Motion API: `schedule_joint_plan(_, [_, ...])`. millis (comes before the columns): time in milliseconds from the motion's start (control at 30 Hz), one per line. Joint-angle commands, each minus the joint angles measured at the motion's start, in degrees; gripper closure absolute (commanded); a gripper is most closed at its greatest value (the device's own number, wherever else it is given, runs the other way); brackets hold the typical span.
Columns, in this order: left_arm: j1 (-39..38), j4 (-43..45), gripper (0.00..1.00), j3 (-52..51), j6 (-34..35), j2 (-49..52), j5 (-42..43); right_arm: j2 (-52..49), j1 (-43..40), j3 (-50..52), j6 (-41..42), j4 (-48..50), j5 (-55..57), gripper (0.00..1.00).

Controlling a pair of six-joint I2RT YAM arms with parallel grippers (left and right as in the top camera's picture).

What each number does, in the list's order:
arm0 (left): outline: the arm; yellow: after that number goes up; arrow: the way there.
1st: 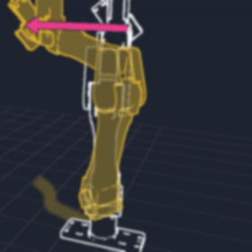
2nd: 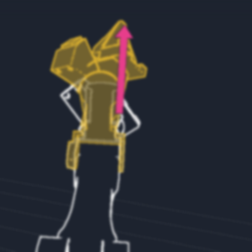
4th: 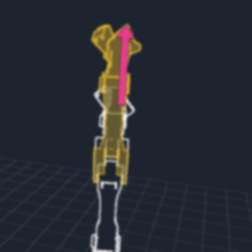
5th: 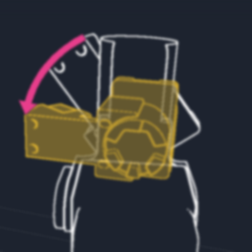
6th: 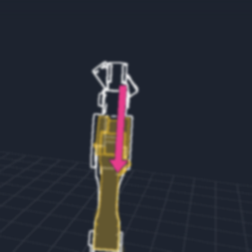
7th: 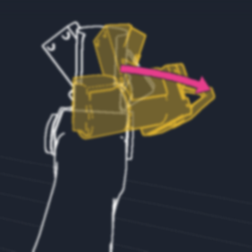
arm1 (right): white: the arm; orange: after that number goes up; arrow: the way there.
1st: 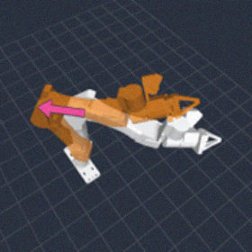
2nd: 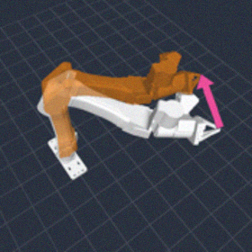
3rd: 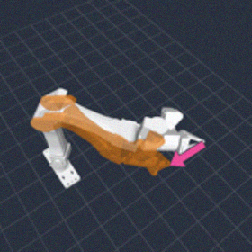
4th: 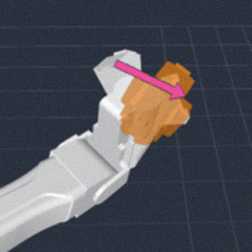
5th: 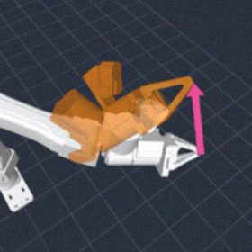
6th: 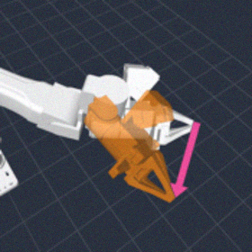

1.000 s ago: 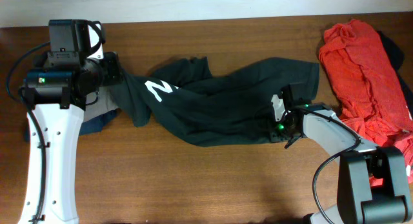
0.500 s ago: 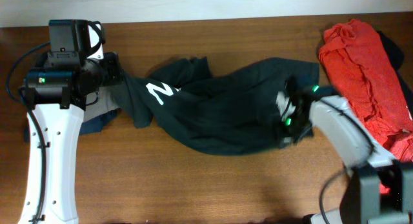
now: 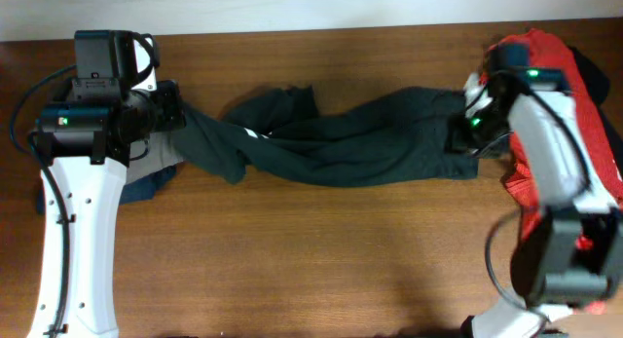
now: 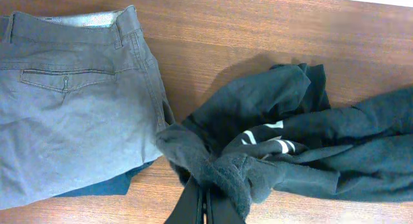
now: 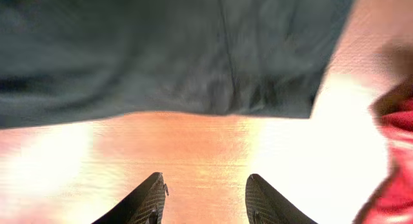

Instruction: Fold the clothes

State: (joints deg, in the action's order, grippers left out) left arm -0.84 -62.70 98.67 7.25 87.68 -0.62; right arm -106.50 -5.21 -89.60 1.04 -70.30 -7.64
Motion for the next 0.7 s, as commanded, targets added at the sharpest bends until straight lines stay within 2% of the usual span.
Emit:
schedule_joint_plan(0, [0.00,0.04,0.99,-0.39,-0.90,-0.02,-0.20,-1.88,0.74,1.14,-0.20,-0.46,-0.79,0.55])
schedule_joint_plan(167, [0.00,0.07,0.99,-0.39,-0.90,0.02,-0.20,-2.62,1.31,3.91,-0.17,0.31,-0.76,0.54])
schedule_joint_plan(433, [0.00,-0.02,0.99,-0.39,-0.90,0.50,-0.17,-2.62,1.29,14.64,1.33,11.02,-0.81,0.50])
schedule_joint_plan(667, [0.00,0.00,0.99,-0.39,-0.90,0.50,-0.20,-2.62,1.22,18.08,4.17,18.23,-2.97,0.50])
